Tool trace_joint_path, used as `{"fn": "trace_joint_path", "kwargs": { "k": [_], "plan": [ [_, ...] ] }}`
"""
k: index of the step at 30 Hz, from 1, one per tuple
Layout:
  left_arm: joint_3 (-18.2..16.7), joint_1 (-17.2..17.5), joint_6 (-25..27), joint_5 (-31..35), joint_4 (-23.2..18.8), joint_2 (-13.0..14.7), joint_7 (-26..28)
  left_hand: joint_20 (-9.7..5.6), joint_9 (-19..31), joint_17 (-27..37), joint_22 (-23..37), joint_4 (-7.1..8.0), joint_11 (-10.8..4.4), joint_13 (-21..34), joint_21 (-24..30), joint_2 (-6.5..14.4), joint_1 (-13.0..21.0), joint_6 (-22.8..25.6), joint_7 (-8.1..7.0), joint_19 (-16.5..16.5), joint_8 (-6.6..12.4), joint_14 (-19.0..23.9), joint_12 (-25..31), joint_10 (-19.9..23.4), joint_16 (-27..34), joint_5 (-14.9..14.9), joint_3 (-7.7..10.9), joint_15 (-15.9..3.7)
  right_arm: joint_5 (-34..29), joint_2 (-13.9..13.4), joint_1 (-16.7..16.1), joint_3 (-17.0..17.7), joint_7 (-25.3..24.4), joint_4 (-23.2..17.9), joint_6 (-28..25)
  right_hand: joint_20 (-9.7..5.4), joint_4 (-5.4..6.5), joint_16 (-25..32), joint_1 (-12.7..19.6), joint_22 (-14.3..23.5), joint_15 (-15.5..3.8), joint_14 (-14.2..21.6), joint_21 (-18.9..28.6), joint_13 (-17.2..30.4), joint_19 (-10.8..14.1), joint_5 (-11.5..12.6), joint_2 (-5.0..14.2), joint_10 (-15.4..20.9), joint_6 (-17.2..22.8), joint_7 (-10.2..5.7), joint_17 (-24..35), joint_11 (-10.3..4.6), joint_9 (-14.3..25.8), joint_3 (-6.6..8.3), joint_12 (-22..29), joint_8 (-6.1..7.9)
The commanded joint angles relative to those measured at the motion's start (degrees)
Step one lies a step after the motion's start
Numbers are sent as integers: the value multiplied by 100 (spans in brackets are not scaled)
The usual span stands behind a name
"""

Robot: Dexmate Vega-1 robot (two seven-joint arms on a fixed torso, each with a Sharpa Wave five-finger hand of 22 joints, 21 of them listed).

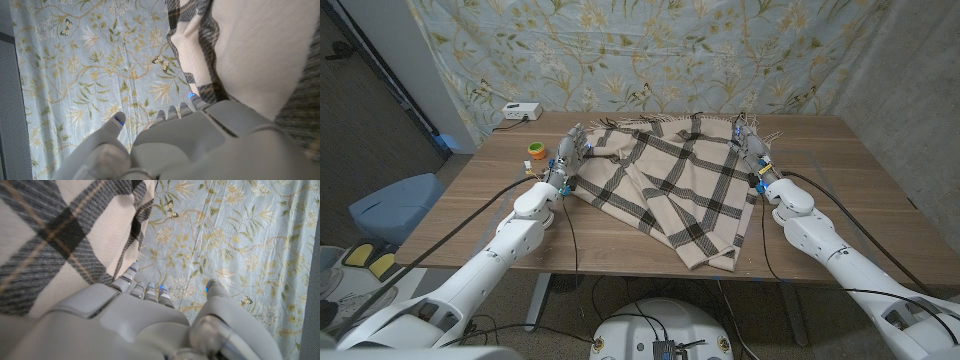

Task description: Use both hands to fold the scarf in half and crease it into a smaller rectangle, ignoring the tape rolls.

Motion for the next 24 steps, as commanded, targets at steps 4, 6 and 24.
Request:
{"fn": "trace_joint_path", "kwargs": {
  "k": [4, 6, 24],
  "plan": [
    [100, -43, -93, 804, -151, 294, 535, 778, 34, -27, 31, -627, 367, 45, 186, 480, 821, 206, -200, 611, 193, 493, 284, 382, 85, -315, 394, 581, -498, -330, -76, -172, -316, -507, -324, 367, -222, 58, 244, 24, 255, 102, -11, 22, 49, -66, -112, -24, 124, -160, 37, -12, 23, 71, 18, 76],
    [122, -36, -30, 1059, -249, 404, 750, 890, 37, -20, 49, -859, 324, 52, 195, 472, 1095, 402, -178, 717, 165, 755, 282, 600, 76, -500, 492, 633, -676, -407, -97, -219, -441, -646, -387, 492, -286, 97, 292, 30, 323, 229, -16, 25, 49, -100, -147, 52, 223, -221, 44, -18, 27, 70, 46, 100],
    [226, -202, 1098, 2639, -1051, 1377, 1563, 923, 57, 26, 120, -1544, 314, 80, 347, 626, 2124, 1439, 25, 1228, 203, 1743, 364, 1688, 163, -784, 707, 510, -1591, -993, -93, -567, -590, -1641, -1164, 581, -766, 376, 1024, 46, 292, 1247, 84, 42, 441, -167, 106, 907, 1154, -213, 111, 33, 44, 426, 244, 270]
  ]
}}
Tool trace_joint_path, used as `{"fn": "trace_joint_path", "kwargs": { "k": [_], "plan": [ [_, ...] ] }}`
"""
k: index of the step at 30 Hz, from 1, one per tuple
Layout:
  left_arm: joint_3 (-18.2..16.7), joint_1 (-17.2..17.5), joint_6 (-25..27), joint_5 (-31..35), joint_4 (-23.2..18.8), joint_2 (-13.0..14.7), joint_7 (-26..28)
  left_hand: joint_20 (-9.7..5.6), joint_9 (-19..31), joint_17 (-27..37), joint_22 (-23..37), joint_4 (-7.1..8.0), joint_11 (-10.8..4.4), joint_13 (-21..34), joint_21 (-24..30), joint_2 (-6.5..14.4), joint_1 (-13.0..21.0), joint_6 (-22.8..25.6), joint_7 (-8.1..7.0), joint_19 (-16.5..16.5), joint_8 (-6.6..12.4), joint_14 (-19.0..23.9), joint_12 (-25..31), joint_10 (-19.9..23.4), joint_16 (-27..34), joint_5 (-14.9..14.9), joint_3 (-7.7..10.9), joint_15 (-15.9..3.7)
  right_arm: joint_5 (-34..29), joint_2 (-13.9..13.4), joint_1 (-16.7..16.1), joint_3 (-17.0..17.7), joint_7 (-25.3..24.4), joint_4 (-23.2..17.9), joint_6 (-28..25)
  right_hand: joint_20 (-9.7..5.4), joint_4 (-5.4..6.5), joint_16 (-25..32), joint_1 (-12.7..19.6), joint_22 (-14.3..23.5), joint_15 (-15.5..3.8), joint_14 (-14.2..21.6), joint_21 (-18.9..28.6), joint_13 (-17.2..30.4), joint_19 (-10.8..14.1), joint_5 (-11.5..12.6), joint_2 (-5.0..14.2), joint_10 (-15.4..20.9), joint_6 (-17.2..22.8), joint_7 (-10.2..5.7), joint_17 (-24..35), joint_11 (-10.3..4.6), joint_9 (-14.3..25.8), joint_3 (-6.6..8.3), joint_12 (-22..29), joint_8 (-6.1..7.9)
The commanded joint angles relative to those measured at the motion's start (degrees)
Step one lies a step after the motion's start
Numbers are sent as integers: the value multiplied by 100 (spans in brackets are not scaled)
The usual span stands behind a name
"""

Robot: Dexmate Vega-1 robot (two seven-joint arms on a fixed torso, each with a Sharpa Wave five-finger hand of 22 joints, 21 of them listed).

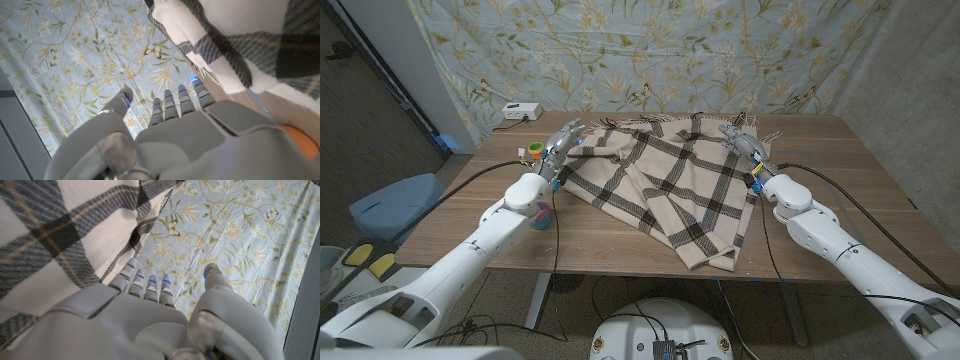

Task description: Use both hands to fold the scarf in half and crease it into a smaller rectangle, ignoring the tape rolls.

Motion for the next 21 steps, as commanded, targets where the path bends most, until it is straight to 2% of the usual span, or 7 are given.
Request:
{"fn": "trace_joint_path", "kwargs": {
  "k": [1, 5, 14, 21],
  "plan": [
    [89, -152, 831, 1005, -455, 570, 478, 11, 31, 26, 15, -100, -29, 28, 55, 23, 199, 174, 9, 102, 61, 130, 40, 135, 28, -10, 42, -18, -552, -446, 30, -238, -31, -705, -656, -8, -49, 77, 125, 21, -44, 141, 42, 15, 117, 7, 42, 121, 111, -27, 33, -38, 18, 57, 33, 32],
    [187, -288, 1125, 1267, -503, 731, 420, 13, 32, 27, 17, -126, -35, 28, 64, 21, 253, 221, 18, 124, 63, 159, 29, 147, 28, -12, 50, -25, -638, -549, 47, -295, 41, -870, -833, -20, -68, 83, 183, 21, -68, 172, 47, 16, 142, 15, 70, 137, 125, -41, 35, -51, 19, 90, 27, 22],
    [538, -757, 1700, 1842, -474, 1017, -4, 17, 35, 34, 20, -159, -40, 29, 73, 20, 345, 222, 31, 143, 30, 111, -21, 100, -9, -20, 50, -42, -750, -615, 60, -380, 194, -989, -836, -38, -38, 93, 208, 22, -68, 193, 52, 17, 174, 22, 123, 141, 110, -44, 60, -28, 20, 112, 6, -11],
    [856, -1134, 2115, 2344, -484, 1194, -398, -9, 38, 30, 19, -236, -65, 31, 38, -71, 436, 239, 20, 62, -3, -115, -55, 124, -120, -35, -8, -58, -940, -712, 2, -402, 140, -1249, -894, -35, -21, 97, 204, 23, -76, 203, 49, 19, 178, 21, 128, 157, 118, -41, 71, -20, 21, 110, 2, -22]
  ]
}}
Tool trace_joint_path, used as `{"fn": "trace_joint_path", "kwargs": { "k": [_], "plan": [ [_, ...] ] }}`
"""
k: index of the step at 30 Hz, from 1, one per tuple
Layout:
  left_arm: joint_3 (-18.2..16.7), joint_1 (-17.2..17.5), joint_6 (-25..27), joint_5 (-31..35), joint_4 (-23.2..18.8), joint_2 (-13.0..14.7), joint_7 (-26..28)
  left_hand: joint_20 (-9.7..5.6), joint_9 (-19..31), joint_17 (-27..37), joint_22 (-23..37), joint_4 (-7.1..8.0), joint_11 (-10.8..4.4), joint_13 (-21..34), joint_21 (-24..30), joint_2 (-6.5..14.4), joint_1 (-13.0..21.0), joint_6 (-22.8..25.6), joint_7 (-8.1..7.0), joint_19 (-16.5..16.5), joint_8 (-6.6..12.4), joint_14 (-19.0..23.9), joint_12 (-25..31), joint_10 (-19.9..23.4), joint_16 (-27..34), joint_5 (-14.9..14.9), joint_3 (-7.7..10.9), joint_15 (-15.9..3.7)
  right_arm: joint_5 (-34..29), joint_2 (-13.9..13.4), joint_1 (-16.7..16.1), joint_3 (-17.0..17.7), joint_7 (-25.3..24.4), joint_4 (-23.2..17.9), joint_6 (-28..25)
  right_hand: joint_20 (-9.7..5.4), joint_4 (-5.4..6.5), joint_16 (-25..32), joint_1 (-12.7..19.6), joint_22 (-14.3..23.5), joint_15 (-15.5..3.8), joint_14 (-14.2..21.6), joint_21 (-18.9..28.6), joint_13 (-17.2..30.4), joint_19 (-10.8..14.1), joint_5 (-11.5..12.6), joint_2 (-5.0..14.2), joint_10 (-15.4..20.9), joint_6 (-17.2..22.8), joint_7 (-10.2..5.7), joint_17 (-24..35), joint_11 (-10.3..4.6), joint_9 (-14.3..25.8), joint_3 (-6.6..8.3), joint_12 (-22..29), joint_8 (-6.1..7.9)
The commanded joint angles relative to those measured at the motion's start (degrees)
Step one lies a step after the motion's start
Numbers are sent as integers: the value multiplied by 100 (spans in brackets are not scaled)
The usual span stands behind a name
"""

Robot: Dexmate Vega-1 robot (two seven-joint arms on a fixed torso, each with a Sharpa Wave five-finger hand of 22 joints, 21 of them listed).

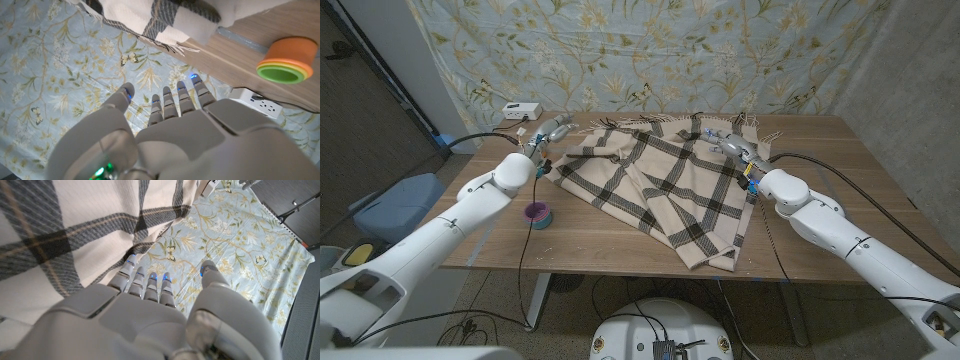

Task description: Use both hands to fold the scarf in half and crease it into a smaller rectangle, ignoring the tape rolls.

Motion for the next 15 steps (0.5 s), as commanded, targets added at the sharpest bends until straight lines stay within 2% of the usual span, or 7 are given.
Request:
{"fn": "trace_joint_path", "kwargs": {
  "k": [1, 11, 15],
  "plan": [
    [484, -601, 763, 872, -45, 366, -561, -14, 11, 1, 19, -80, -40, 31, -24, -58, 122, 78, 10, -55, -10, -154, -26, 42, -81, -15, -24, -13, -293, -181, -58, -78, 8, -421, -159, 19, 31, 23, 42, 24, -8, 70, 21, 20, 49, 21, 25, 55, 36, 20, 19, -5, 22, 11, 1, -24],
    [983, -1119, 1222, 1635, -14, 455, -1190, -78, 12, -6, 12, -179, -64, 32, -51, -139, 221, 162, 17, -99, -16, -345, -63, 66, -148, -12, -98, -14, -513, -296, -86, -139, 50, -835, -325, 25, 48, 25, 42, 25, -9, 79, 19, 21, 62, 20, 20, 62, 59, 24, 33, -1, 23, 6, -14, -37],
    [1185, -1323, 1335, 1968, 57, 430, -1382, -163, 11, -10, 5, -240, -135, 32, -56, -194, 281, 218, -58, -90, -20, -383, -75, 112, -146, -8, -157, -77, -541, -298, -82, -158, 99, -903, -323, 27, 53, 26, 42, 25, -8, 84, 18, 22, 66, 19, 17, 63, 59, 23, 38, -4, 23, 3, -20, -45]
  ]
}}
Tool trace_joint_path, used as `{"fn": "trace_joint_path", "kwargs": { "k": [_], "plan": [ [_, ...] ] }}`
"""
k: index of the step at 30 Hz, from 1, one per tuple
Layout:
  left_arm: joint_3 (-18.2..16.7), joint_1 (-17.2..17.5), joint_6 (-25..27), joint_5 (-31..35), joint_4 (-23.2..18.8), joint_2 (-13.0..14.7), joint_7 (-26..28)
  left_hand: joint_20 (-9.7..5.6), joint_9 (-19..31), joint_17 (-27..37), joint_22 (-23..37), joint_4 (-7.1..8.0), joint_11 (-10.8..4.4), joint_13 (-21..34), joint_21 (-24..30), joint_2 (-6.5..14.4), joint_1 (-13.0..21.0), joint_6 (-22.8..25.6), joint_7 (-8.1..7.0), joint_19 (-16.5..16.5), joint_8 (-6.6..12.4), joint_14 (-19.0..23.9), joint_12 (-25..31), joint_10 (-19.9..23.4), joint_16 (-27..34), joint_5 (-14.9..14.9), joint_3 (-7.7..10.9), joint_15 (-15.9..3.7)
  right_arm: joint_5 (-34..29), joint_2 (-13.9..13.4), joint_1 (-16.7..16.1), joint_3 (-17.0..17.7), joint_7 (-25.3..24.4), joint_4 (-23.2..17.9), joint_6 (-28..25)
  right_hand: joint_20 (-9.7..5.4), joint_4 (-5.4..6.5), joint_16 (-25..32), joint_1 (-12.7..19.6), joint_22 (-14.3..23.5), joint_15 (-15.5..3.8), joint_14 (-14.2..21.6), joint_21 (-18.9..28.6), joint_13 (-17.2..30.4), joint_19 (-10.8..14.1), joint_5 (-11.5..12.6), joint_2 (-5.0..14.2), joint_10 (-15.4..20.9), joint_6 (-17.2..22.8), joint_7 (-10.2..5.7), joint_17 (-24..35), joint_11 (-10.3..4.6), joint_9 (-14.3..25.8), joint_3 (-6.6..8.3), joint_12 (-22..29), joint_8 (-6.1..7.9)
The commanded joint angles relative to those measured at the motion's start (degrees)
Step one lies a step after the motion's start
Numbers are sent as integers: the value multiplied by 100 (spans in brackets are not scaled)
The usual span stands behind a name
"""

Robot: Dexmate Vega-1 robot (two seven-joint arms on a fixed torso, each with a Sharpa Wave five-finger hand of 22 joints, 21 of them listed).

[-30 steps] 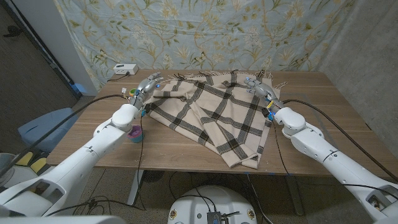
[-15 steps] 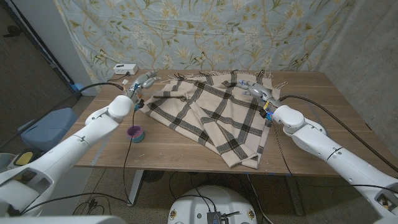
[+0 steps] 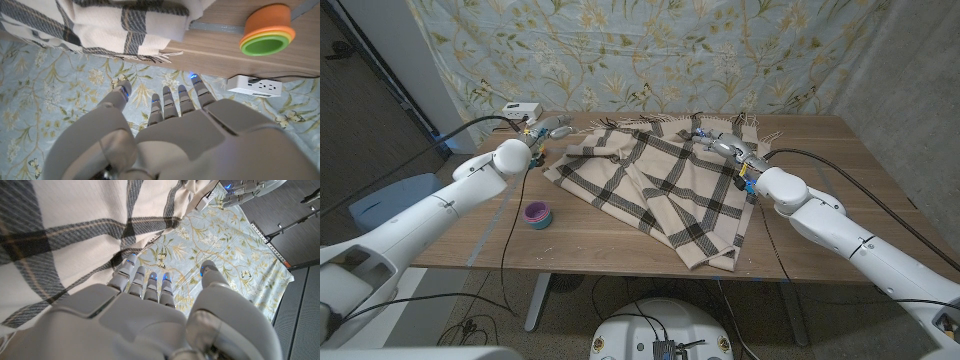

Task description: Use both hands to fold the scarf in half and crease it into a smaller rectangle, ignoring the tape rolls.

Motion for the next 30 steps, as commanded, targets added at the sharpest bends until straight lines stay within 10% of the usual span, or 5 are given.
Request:
{"fn": "trace_joint_path", "kwargs": {
  "k": [1, 30],
  "plan": [
    [611, -658, 511, 984, 134, 77, -720, -112, 11, 5, 2, -102, -88, 4, -7, -30, 128, 97, -67, 7, -23, -57, -19, 61, -12, -6, -39, -42, -217, -102, -25, -75, 82, -397, -142, -8, 36, 26, 42, 26, 0, 32, 19, 22, 37, 18, 16, 57, 61, 20, 12, -13, 24, 21, -20, -7],
    [2067, -1956, 695, 3434, 696, -392, -2566, -141, 8, 6, -51, -336, -163, 13, -81, -965, 942, 475, -42, 163, 21, 28, -94, 261, 39, 183, -492, -100, -231, -182, -305, 74, -16, -724, -129, 14, 45, 29, 64, 26, -7, 73, 5, 25, 51, 14, -12, 111, 107, 15, 28, -9, 27, 7, -42, -41]
  ]
}}
